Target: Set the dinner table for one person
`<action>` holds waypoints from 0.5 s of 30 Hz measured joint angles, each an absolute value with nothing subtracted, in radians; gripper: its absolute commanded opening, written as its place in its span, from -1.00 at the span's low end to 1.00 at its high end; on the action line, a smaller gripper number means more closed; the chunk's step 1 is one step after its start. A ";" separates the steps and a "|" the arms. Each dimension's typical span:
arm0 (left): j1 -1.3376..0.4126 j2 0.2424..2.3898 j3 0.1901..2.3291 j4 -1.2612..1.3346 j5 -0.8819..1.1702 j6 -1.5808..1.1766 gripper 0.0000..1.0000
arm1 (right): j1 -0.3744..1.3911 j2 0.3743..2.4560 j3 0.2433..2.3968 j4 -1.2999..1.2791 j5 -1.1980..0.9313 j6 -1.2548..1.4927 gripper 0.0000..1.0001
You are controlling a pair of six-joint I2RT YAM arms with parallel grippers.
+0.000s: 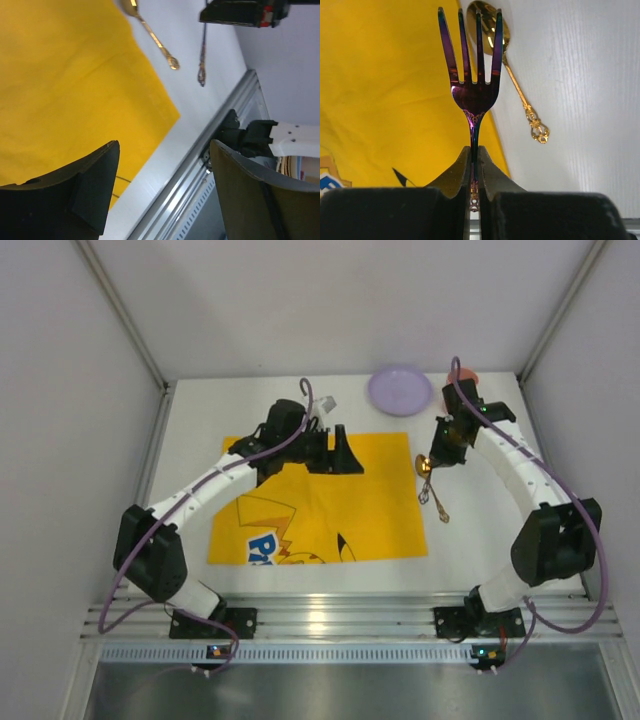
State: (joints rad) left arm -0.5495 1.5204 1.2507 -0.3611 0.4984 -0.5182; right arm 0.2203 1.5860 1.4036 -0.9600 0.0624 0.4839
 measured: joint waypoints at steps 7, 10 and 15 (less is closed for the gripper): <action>-0.694 1.599 1.250 -0.121 0.627 -0.672 0.34 | 0.221 1.509 1.431 -0.995 -0.086 0.530 -1.00; -0.736 1.652 1.271 -0.089 0.640 -0.699 0.30 | 0.222 1.488 1.441 -1.011 -0.139 0.546 -1.00; -0.776 1.707 1.309 -0.063 0.639 -0.716 0.20 | 0.222 1.455 1.457 -1.034 -0.213 0.569 -1.00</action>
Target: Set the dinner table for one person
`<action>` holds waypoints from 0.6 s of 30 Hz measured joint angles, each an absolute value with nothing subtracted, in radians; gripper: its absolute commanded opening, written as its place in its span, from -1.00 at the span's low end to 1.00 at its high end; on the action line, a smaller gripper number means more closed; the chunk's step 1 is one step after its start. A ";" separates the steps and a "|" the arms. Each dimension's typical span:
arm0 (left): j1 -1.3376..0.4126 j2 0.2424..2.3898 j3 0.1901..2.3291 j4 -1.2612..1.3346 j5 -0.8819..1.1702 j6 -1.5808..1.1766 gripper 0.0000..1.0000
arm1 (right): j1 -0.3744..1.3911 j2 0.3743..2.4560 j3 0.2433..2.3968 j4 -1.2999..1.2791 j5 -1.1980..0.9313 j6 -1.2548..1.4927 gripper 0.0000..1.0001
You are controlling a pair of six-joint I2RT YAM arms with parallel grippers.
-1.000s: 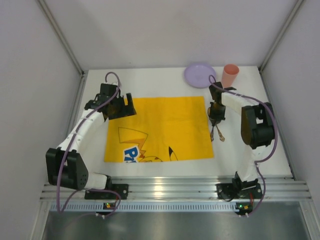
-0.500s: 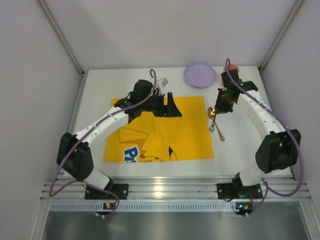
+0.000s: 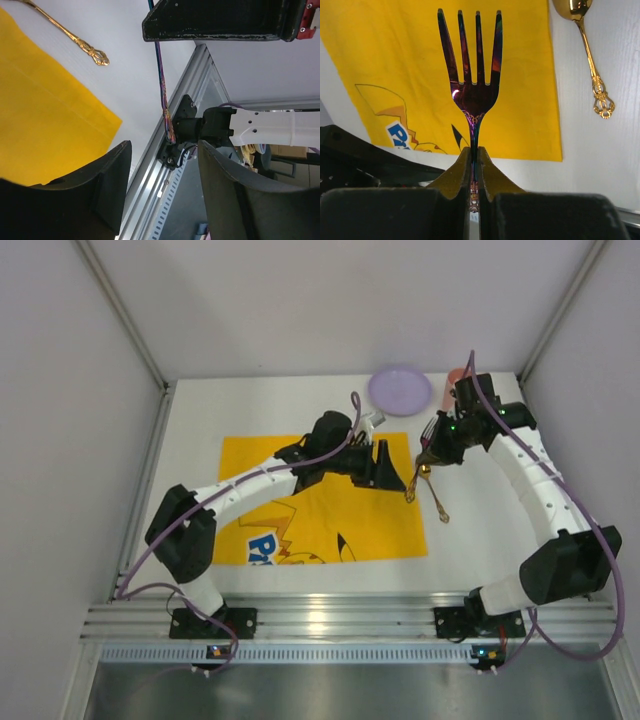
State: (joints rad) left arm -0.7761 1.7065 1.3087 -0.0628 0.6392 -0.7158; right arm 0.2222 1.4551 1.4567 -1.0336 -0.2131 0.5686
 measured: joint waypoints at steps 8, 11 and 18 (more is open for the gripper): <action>-0.818 1.754 1.366 -0.036 0.642 -0.735 -0.03 | 0.223 1.430 1.460 -1.044 -0.272 0.579 -1.00; -0.831 1.787 1.389 -0.025 0.653 -0.741 -0.20 | 0.222 1.428 1.460 -1.045 -0.281 0.580 -1.00; -0.844 1.845 1.406 -0.036 0.663 -0.762 -1.00 | 0.222 1.426 1.460 -1.053 -0.303 0.584 -1.00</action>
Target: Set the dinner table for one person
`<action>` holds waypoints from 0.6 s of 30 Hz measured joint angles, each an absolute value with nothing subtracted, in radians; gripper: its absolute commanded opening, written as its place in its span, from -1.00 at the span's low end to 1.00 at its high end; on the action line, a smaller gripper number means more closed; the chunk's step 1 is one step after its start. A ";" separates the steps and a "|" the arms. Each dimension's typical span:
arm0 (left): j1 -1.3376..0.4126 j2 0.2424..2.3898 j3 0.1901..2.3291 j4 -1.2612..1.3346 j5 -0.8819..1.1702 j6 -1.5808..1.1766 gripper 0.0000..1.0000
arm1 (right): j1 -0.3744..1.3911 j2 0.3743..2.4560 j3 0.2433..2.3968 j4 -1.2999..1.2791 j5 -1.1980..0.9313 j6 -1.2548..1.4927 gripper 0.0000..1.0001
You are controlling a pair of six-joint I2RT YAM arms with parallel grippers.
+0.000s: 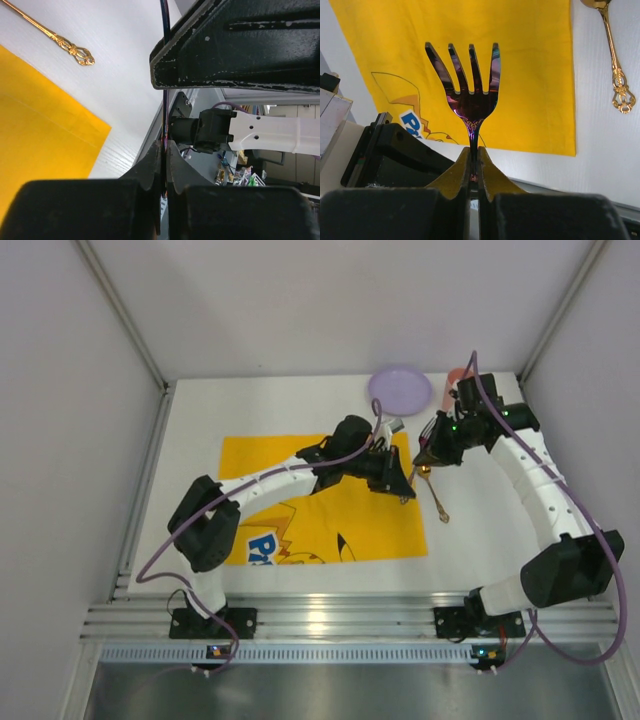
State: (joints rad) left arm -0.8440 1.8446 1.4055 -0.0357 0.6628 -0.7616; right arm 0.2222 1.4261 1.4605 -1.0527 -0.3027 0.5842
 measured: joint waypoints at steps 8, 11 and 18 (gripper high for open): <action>-0.832 1.833 1.388 -0.087 0.632 -0.722 -1.00 | 0.222 1.428 1.460 -1.054 -0.321 0.578 0.45; -0.796 1.761 1.285 -0.118 0.622 -0.709 -1.00 | 0.219 1.430 1.460 -1.058 -0.324 0.572 0.47; -0.566 1.471 0.972 -0.197 0.614 -0.680 -1.00 | 0.200 1.442 1.461 -1.061 -0.339 0.552 0.44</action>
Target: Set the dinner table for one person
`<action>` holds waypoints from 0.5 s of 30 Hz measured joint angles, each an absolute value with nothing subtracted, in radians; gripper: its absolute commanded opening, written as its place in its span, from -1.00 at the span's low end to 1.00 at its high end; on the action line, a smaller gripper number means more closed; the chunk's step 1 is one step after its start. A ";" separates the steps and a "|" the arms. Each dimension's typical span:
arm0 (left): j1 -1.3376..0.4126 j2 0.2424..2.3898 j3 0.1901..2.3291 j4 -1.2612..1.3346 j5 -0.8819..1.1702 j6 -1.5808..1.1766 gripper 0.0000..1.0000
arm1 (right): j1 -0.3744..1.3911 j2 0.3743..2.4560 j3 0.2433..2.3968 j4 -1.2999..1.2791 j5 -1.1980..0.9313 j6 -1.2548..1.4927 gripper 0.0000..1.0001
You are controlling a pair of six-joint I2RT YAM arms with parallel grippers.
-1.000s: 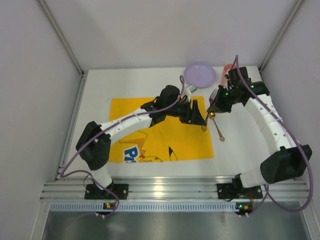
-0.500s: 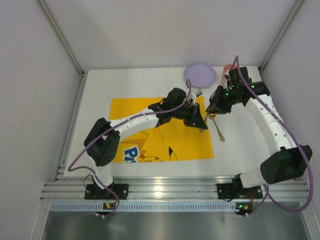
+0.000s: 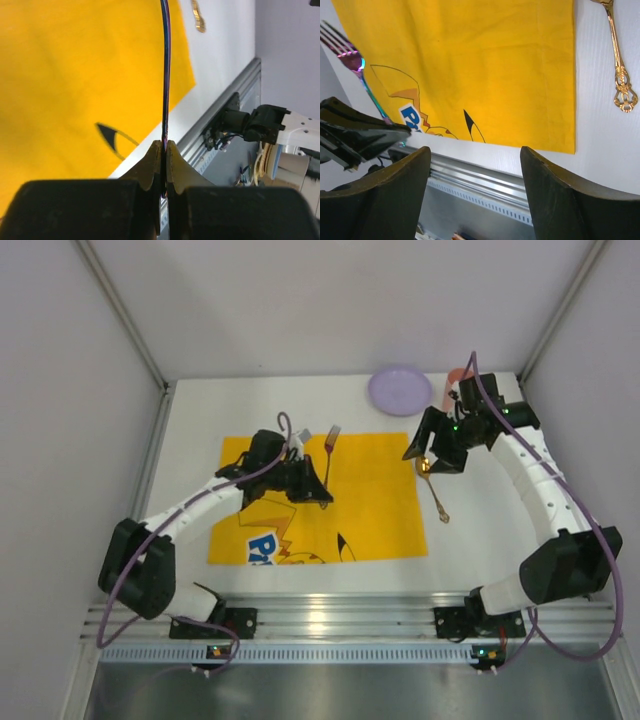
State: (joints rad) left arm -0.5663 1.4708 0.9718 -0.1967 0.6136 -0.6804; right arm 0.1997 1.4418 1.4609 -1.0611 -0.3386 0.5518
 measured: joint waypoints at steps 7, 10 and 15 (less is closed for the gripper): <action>-0.245 1.306 0.783 -0.344 0.644 -0.546 -1.00 | 0.194 1.469 1.461 -1.061 -0.364 0.540 0.43; -0.176 1.308 0.740 -0.393 0.653 -0.512 -1.00 | 0.194 1.469 1.461 -1.060 -0.372 0.535 0.42; -0.107 1.365 0.753 -0.447 0.670 -0.463 -1.00 | 0.194 1.473 1.461 -1.060 -0.390 0.534 0.41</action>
